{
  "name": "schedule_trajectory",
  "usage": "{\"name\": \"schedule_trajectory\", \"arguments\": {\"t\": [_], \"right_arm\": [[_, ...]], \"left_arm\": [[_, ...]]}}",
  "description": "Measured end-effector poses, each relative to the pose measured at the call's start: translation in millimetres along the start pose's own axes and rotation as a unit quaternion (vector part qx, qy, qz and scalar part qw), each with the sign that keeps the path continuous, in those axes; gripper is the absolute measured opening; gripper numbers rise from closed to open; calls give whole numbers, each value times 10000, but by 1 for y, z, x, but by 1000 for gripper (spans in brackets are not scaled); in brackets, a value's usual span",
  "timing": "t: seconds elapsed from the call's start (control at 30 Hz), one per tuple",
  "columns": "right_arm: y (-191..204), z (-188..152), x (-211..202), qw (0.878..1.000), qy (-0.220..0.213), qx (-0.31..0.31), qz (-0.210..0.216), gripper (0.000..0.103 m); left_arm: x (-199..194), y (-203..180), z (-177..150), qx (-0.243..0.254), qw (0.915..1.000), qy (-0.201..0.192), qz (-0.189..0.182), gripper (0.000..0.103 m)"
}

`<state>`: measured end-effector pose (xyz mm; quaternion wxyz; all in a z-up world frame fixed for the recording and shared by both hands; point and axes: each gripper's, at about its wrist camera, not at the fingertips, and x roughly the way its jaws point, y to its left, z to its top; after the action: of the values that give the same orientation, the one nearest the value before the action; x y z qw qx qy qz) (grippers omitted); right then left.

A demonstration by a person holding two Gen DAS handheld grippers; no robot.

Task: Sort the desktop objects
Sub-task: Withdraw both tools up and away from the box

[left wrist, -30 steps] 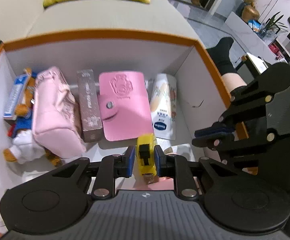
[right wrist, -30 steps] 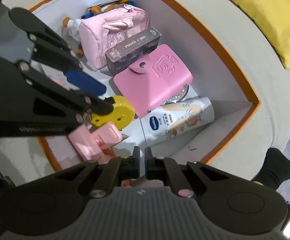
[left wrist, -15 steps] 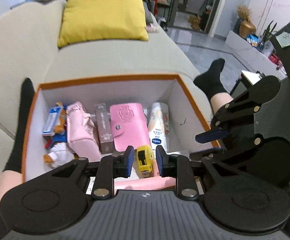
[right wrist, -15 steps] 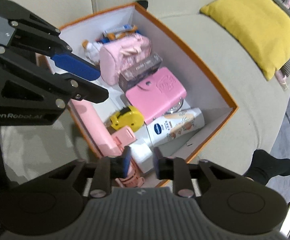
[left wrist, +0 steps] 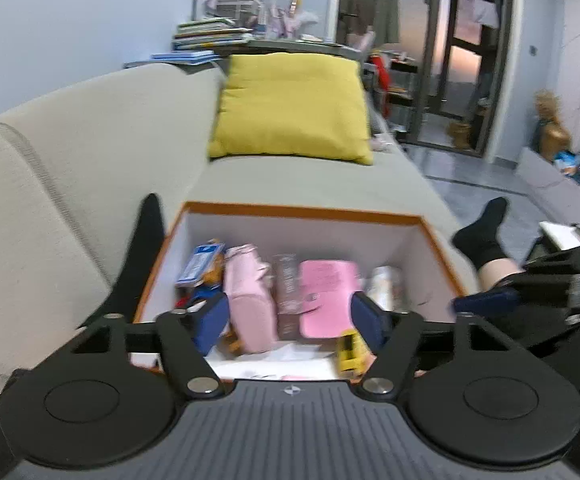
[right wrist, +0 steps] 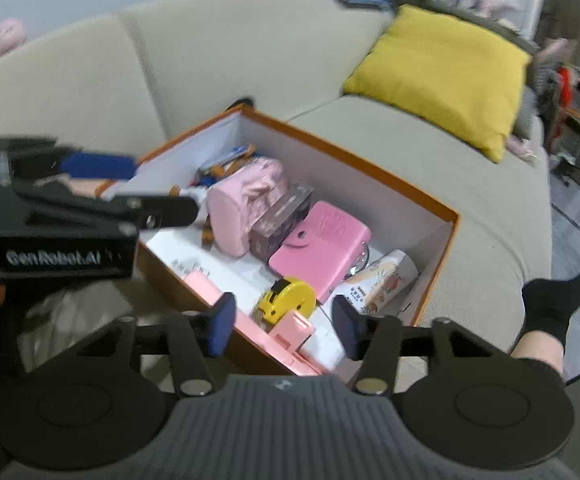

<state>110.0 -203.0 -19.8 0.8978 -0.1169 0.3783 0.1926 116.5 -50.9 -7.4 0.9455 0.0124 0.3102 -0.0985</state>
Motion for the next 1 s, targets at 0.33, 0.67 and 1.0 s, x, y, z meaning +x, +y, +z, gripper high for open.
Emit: {"name": "schedule_trajectory", "arguments": {"t": [0.33,0.67,1.0], "right_arm": [[4,-37,13,9925,-432,1135,-168,68],[2,-51,20,9873,-738,1396,-168,80],[2,-54,22,9871,-791,1385,-163,80]], "left_arm": [[15,-4,-30,107,9976,-137,665,82],[25,-7,-46,217,9955,-253,887,84],[25,-7,-49,233,9947,-296,956,85]]}}
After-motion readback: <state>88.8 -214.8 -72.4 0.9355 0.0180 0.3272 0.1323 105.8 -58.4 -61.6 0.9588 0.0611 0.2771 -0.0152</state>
